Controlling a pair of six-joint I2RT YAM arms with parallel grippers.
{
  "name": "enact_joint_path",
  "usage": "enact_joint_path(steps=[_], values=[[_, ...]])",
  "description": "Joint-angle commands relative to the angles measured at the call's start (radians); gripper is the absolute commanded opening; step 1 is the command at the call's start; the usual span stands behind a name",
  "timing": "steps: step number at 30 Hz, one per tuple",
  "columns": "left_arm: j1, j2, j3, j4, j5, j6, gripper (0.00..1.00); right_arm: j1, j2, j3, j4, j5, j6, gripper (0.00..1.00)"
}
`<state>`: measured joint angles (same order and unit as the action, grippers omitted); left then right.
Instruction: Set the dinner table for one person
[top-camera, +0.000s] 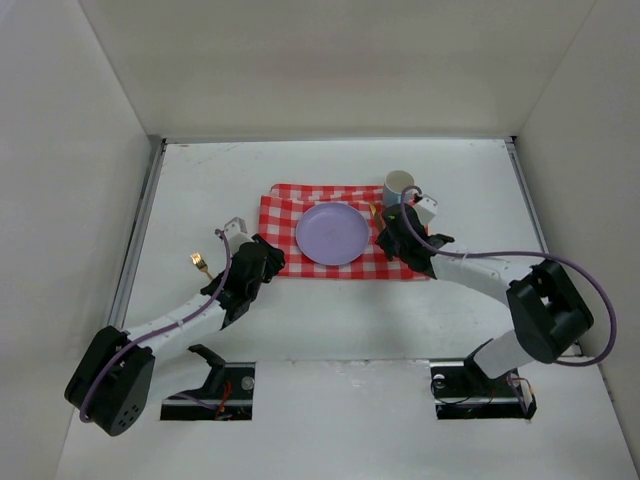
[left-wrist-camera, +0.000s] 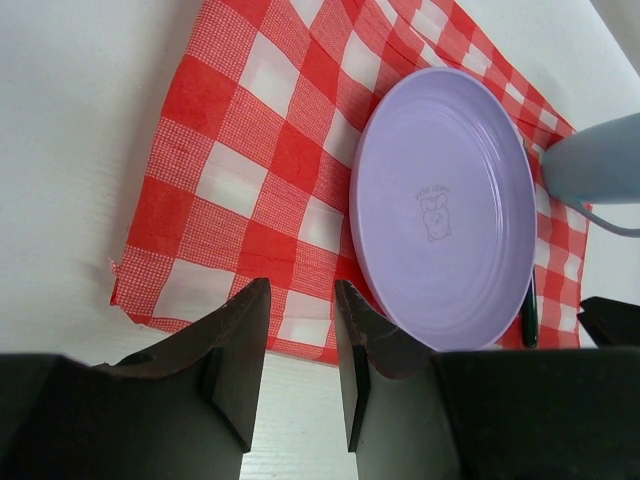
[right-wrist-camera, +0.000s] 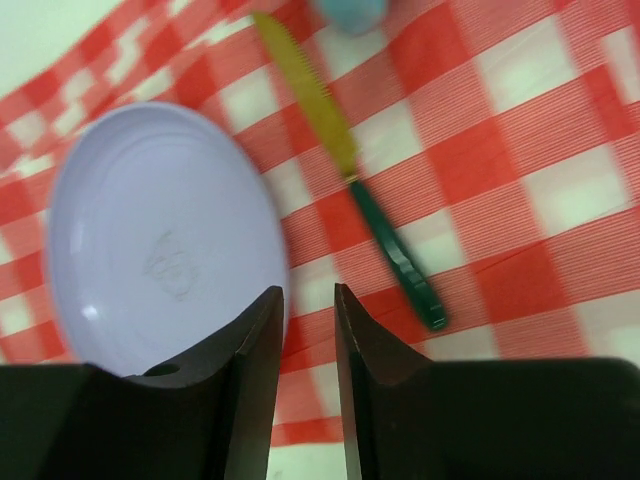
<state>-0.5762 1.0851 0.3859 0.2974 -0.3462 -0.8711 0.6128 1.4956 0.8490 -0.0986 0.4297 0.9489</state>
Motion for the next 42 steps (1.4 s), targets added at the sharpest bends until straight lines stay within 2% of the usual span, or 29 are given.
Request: enact_joint_path(steps=[1, 10, 15, 18, 28, 30, 35, 42], values=[[-0.004, 0.002, -0.004, 0.049, 0.0, -0.005, 0.3, -0.04, 0.038, -0.022, 0.004, -0.006, -0.088, 0.34], [-0.004, 0.019, -0.002, 0.054, 0.0, -0.005, 0.29, -0.055, 0.124, 0.03, 0.007, -0.017, -0.174, 0.37], [-0.004, 0.016, -0.002, 0.054, 0.003, -0.005, 0.29, -0.051, 0.152, 0.032, 0.0, -0.026, -0.176, 0.33], [-0.004, 0.019, -0.002, 0.054, 0.003, -0.005, 0.29, -0.051, 0.141, 0.022, -0.007, -0.028, -0.168, 0.27], [-0.003, 0.018, -0.002, 0.054, 0.003, -0.006, 0.29, -0.02, 0.083, 0.016, -0.036, -0.029, -0.156, 0.29], [0.0, 0.015, -0.004, 0.054, 0.0, -0.006, 0.29, -0.017, 0.074, 0.018, -0.041, -0.031, -0.16, 0.33], [0.011, 0.006, -0.008, 0.054, -0.016, 0.0, 0.29, -0.009, 0.032, 0.016, -0.044, -0.031, -0.196, 0.5], [0.017, 0.015, -0.004, 0.054, -0.027, 0.011, 0.29, -0.041, 0.132, 0.042, -0.012, -0.063, -0.243, 0.38]])
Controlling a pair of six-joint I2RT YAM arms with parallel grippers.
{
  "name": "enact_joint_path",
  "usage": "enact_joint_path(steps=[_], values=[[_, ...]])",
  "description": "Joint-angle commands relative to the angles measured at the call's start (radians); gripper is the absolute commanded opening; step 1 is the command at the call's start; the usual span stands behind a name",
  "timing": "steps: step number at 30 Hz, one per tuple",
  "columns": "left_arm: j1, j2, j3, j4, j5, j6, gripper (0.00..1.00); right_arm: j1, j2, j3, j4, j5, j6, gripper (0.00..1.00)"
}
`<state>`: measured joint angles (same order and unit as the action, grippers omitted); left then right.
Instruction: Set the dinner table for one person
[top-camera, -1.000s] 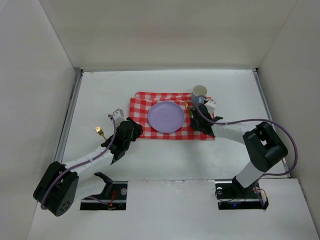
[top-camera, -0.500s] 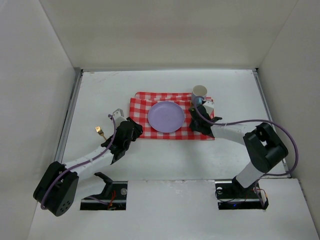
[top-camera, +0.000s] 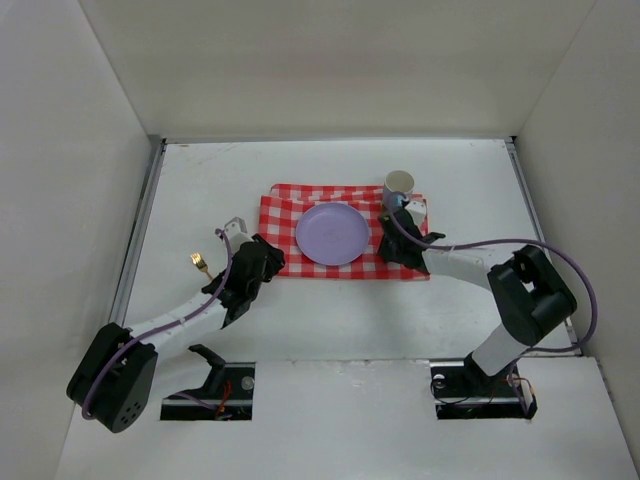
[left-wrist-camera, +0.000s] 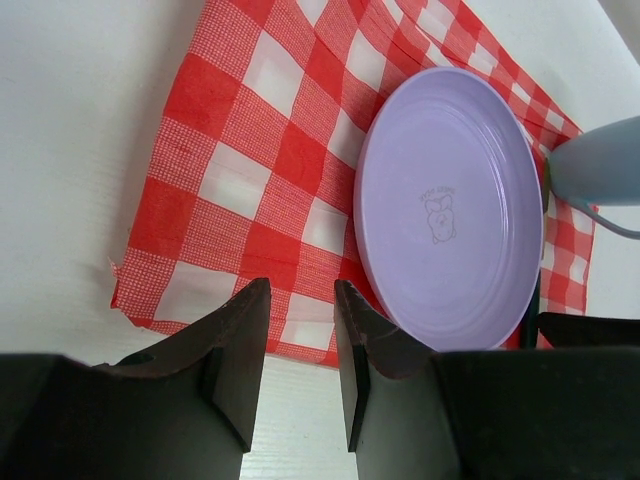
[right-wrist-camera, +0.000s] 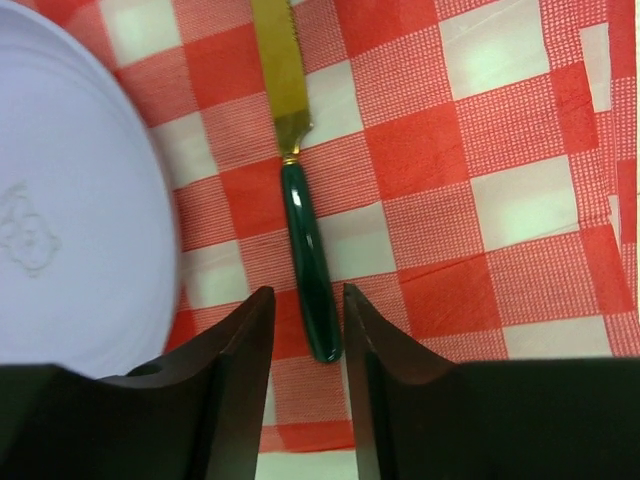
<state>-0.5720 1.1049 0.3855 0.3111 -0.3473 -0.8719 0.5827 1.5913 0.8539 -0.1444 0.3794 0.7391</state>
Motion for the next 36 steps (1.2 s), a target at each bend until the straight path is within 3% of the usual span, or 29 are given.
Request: enact_joint_path(steps=[1, 9, 36], values=[[0.016, -0.007, -0.005, 0.04, -0.025, 0.011, 0.29, -0.011, 0.047, 0.039, 0.034, -0.011, -0.03, 0.36], [0.021, -0.011, -0.011, 0.048, -0.022, 0.011, 0.29, 0.024, 0.044, 0.045, 0.025, 0.041, -0.035, 0.19], [0.014, 0.007, -0.007, 0.052, -0.016, 0.011, 0.29, 0.127, 0.039, 0.067, -0.046, 0.061, -0.106, 0.19]])
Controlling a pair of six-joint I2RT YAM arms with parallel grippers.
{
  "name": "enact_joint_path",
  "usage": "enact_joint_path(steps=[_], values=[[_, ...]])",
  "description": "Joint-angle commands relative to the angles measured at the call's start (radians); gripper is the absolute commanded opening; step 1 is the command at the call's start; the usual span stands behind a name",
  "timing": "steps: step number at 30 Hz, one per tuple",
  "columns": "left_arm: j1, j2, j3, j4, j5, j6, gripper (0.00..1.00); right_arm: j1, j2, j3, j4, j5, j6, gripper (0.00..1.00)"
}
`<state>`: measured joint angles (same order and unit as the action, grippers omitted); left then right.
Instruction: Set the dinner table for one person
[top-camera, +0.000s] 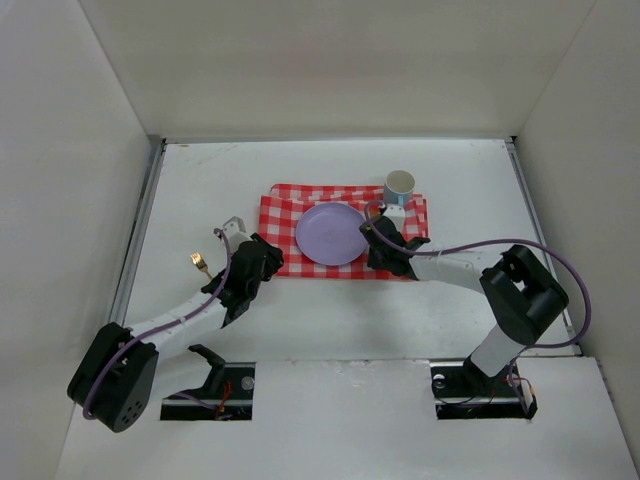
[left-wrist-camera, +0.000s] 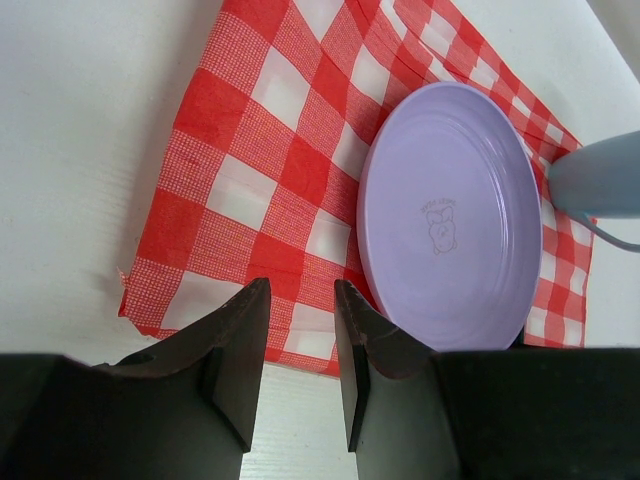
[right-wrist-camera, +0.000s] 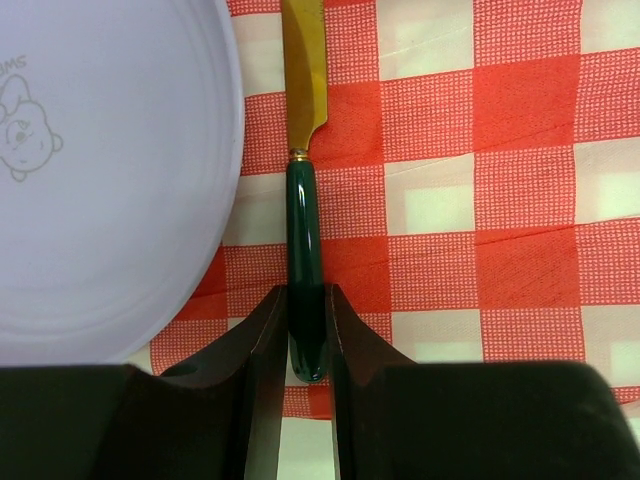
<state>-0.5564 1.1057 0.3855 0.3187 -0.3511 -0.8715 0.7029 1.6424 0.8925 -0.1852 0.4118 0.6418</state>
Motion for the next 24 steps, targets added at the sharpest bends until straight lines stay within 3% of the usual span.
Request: enact_joint_path(steps=[1, 11, 17, 24], values=[[-0.003, 0.011, -0.004, 0.042, -0.012, 0.012, 0.29, 0.002, -0.012, 0.025, -0.003, 0.028, -0.002, 0.19], [0.0, 0.022, 0.001, 0.037, -0.012, 0.02, 0.29, -0.003, 0.004, 0.0, 0.006, 0.042, 0.03, 0.2], [0.008, -0.044, 0.0, -0.013, -0.022, 0.038, 0.31, 0.002, -0.065, -0.009, 0.007, 0.047, 0.012, 0.45], [0.051, -0.17, 0.055, -0.266, -0.012, 0.058, 0.35, 0.008, -0.257, -0.023, 0.003, 0.045, -0.048, 0.55]])
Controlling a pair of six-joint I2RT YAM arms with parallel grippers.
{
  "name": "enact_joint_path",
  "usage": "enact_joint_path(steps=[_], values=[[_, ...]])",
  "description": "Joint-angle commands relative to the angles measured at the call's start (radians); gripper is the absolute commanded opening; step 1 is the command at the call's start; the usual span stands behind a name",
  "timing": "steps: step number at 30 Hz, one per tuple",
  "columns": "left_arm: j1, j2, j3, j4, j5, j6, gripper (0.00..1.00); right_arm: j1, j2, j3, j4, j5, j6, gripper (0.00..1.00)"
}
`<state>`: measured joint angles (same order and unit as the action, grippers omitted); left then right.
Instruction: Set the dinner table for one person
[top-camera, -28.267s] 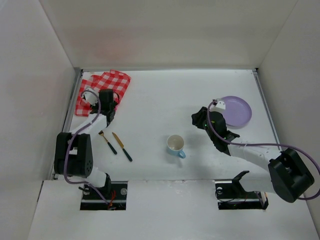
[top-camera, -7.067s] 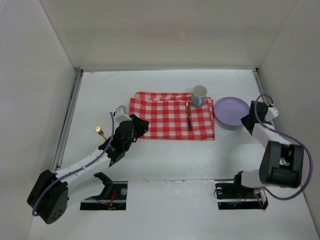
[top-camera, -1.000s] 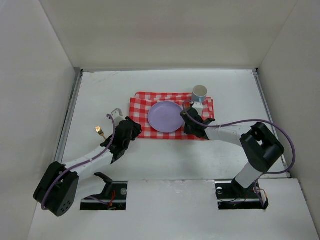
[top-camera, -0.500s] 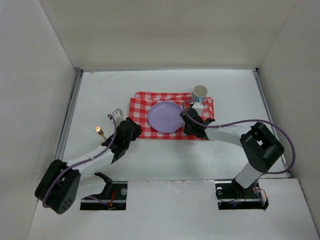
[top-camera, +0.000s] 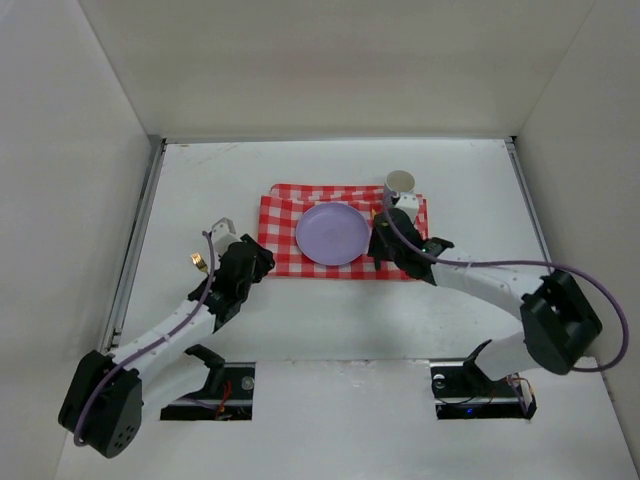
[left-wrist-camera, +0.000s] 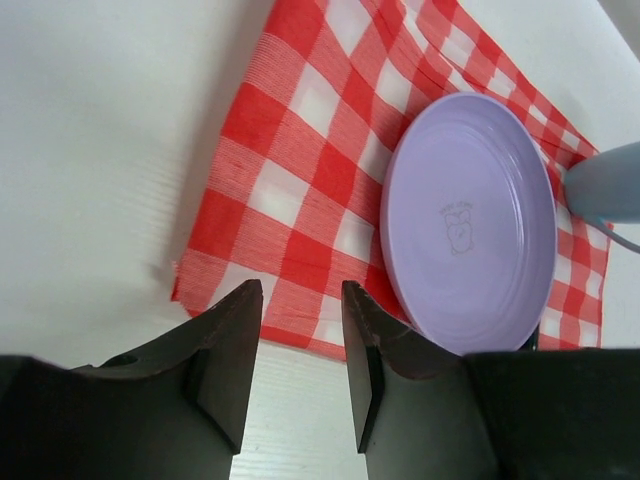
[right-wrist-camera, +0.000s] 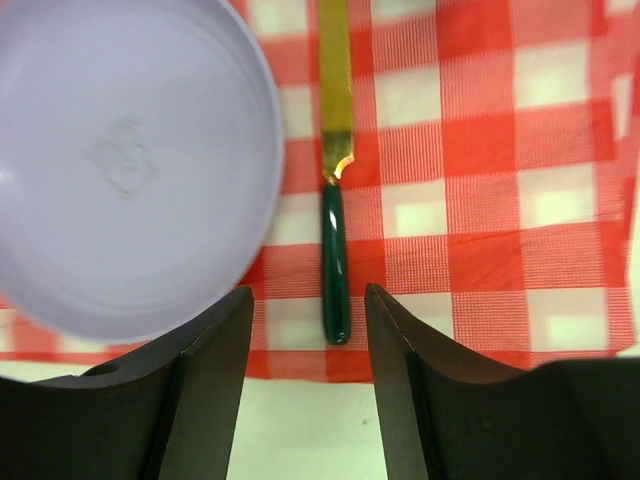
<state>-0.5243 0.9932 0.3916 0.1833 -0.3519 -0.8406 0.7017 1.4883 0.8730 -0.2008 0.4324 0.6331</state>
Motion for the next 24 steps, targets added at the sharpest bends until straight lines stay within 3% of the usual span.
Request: enact_joint_path(steps=[1, 3, 6, 7, 10, 14, 24], values=[[0.028, -0.085, 0.055, -0.183, -0.018, 0.037, 0.35, 0.009, -0.138, -0.011, 0.024, 0.026, -0.047, 0.54], [0.051, -0.131, 0.064, -0.275, -0.028, 0.049, 0.36, -0.004, -0.216, -0.028, 0.047, 0.028, -0.055, 0.44], [0.091, -0.185, 0.082, -0.447, -0.068, 0.051, 0.35, -0.035, -0.337, -0.072, 0.15, 0.014, -0.079, 0.2], [0.102, -0.194, 0.09, -0.5, -0.088, 0.048, 0.35, -0.037, -0.371, -0.095, 0.194, 0.006, -0.084, 0.17], [0.138, -0.192, 0.104, -0.619, -0.136, 0.032, 0.35, -0.032, -0.419, -0.173, 0.337, -0.032, -0.09, 0.18], [0.177, -0.144, 0.102, -0.654, -0.134, 0.005, 0.34, -0.032, -0.395, -0.265, 0.455, -0.05, -0.082, 0.26], [0.212, -0.004, 0.073, -0.61, -0.144, -0.029, 0.31, -0.063, -0.321, -0.273, 0.477, -0.106, -0.055, 0.33]])
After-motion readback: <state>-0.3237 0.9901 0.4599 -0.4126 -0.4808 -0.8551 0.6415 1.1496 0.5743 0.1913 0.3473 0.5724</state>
